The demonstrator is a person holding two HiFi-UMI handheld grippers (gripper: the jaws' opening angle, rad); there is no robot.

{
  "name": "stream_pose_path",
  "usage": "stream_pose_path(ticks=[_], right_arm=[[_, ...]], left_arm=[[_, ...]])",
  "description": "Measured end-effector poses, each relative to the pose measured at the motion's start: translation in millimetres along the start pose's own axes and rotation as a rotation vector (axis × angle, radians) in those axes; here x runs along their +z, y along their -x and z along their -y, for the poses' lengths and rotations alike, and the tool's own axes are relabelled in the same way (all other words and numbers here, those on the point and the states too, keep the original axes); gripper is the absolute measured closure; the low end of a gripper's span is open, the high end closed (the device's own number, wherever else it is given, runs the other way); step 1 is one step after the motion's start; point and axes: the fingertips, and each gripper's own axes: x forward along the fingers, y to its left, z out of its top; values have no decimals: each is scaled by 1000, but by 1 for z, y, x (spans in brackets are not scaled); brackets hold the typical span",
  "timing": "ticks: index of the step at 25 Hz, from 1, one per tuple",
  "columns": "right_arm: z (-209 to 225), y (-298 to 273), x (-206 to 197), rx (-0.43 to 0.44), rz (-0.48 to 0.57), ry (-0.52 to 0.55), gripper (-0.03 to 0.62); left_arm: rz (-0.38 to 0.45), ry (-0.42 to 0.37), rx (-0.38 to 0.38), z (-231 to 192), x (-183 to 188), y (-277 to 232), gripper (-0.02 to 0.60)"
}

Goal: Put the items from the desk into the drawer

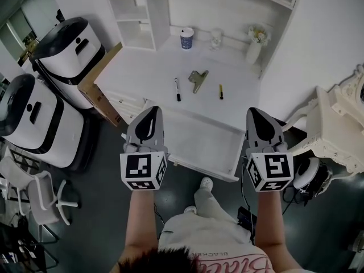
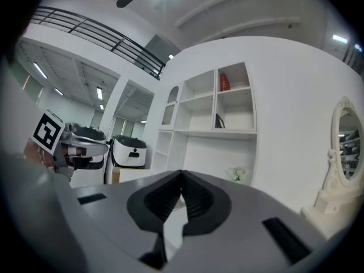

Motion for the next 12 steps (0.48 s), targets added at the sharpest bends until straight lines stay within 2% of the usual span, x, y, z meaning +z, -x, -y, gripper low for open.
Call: stream_pose_path(ticks=[7,8,10,12], right_arm=[[31,-58,-17,33,-22,-14,586],[36,-66,-19,39,-25,-15,586],[45,-81,-23,50,-30,-19,586],[53,-95,-26,61,-35,-25,586]], left_arm=[[-79,20,3,-5,-28,-59,559],[-92,20,5,-6,-32,-67,533],[-114,34,11,-7,-40,-84,442],[-132,52,22,-9,-46,-99,396]])
